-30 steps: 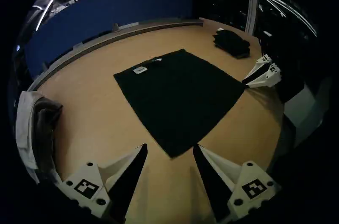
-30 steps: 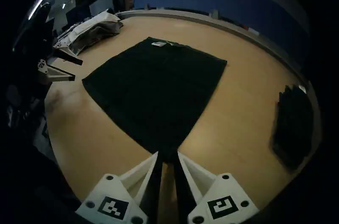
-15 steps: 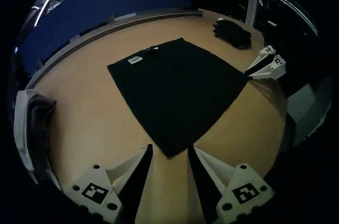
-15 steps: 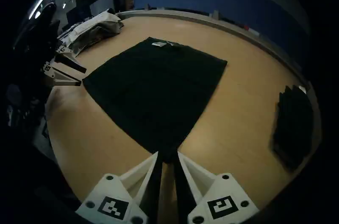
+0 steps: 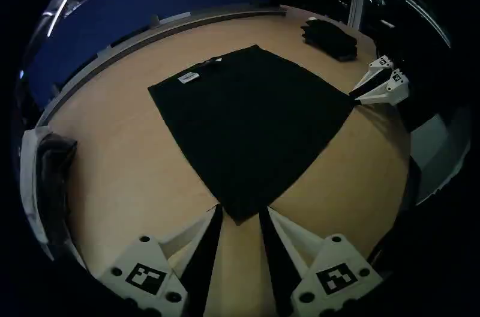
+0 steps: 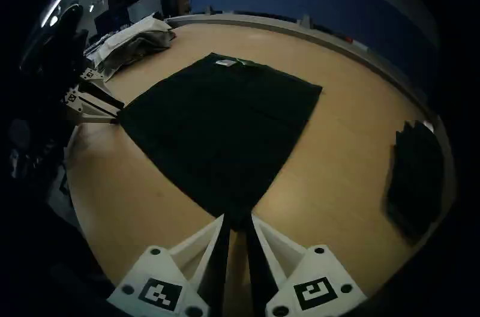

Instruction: Fold towel

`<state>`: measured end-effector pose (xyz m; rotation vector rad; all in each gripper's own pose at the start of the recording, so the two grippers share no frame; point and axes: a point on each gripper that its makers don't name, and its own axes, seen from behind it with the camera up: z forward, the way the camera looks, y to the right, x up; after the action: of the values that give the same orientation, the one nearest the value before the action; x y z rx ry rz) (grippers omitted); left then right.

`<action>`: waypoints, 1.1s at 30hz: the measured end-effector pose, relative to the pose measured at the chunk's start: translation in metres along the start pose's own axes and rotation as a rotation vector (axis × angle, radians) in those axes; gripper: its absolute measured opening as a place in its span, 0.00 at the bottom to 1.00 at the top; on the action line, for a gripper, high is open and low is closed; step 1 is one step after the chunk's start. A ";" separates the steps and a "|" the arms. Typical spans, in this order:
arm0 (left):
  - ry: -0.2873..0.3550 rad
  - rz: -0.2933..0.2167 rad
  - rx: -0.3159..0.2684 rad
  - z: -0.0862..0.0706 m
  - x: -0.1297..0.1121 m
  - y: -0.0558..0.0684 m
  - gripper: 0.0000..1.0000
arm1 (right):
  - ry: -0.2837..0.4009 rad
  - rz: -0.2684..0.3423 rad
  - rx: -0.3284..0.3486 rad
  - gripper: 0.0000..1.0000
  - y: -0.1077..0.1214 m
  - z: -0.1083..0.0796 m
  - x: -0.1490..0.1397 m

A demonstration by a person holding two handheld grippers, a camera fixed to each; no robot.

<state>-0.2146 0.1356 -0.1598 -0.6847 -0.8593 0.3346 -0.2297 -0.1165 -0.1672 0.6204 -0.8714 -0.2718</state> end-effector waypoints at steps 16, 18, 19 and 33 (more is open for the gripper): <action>-0.009 0.014 0.019 0.001 -0.001 -0.005 0.13 | 0.001 -0.008 -0.002 0.15 0.000 -0.001 0.001; -0.007 0.018 0.021 0.001 -0.001 -0.005 0.12 | 0.000 -0.009 -0.003 0.14 0.001 -0.001 0.000; -0.007 0.019 0.021 0.001 -0.001 -0.005 0.11 | -0.001 -0.010 -0.003 0.14 0.001 -0.001 0.000; -0.009 -0.019 0.011 -0.001 0.001 -0.002 0.05 | -0.005 -0.003 -0.008 0.08 0.002 -0.002 0.005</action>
<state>-0.2133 0.1344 -0.1587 -0.6652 -0.8715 0.3251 -0.2251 -0.1166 -0.1642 0.6135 -0.8742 -0.2797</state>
